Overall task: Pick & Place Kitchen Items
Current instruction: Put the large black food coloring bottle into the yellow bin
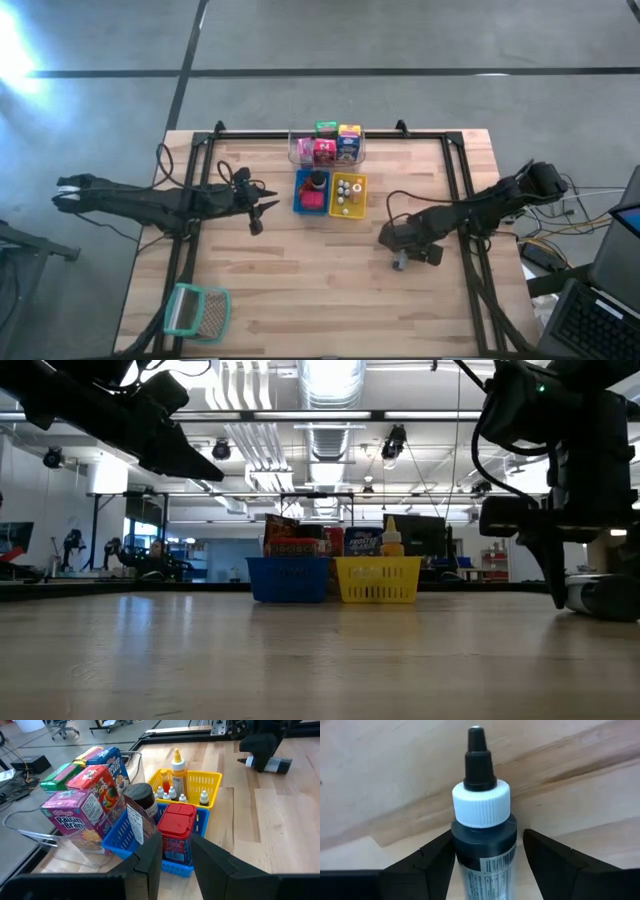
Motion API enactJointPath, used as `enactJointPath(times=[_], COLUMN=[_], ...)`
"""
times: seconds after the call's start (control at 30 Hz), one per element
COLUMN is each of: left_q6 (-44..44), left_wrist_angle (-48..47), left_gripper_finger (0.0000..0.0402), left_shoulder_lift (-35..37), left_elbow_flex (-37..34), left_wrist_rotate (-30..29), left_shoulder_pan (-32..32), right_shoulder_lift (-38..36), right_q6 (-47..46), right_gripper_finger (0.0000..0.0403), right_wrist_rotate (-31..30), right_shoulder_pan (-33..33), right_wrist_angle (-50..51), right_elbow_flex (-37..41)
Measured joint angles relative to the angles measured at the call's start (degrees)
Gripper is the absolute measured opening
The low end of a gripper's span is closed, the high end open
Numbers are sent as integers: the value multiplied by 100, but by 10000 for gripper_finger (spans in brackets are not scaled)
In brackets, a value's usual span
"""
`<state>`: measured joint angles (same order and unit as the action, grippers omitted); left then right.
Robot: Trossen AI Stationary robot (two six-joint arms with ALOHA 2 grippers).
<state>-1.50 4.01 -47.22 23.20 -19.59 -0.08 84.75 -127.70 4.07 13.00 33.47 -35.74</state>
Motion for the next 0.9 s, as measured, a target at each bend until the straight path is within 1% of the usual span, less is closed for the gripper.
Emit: enactJointPath(times=[0.2,0.5,0.67,0.9], left_q6=[0,0,0,0], left_wrist_angle=[-12,-17,-17,-19], left_gripper_finger=[108,108,108,108], left_shoulder_lift=[0,0,0,0], left_elbow_flex=[0,0,0,0], left_wrist_rotate=[0,0,0,0], left_shoulder_pan=[-2,0,0,-1], right_shoulder_lift=[7,11,11,7], right_q6=[615,910,1050,1645], right_gripper_finger=[216,187,167,152], right_wrist_rotate=[-162,-548,-653,-890], right_shoulder_pan=[-1,-16,-22,-22], right_wrist_angle=[29,336,469,606], right_elbow_flex=[3,2,1,-81])
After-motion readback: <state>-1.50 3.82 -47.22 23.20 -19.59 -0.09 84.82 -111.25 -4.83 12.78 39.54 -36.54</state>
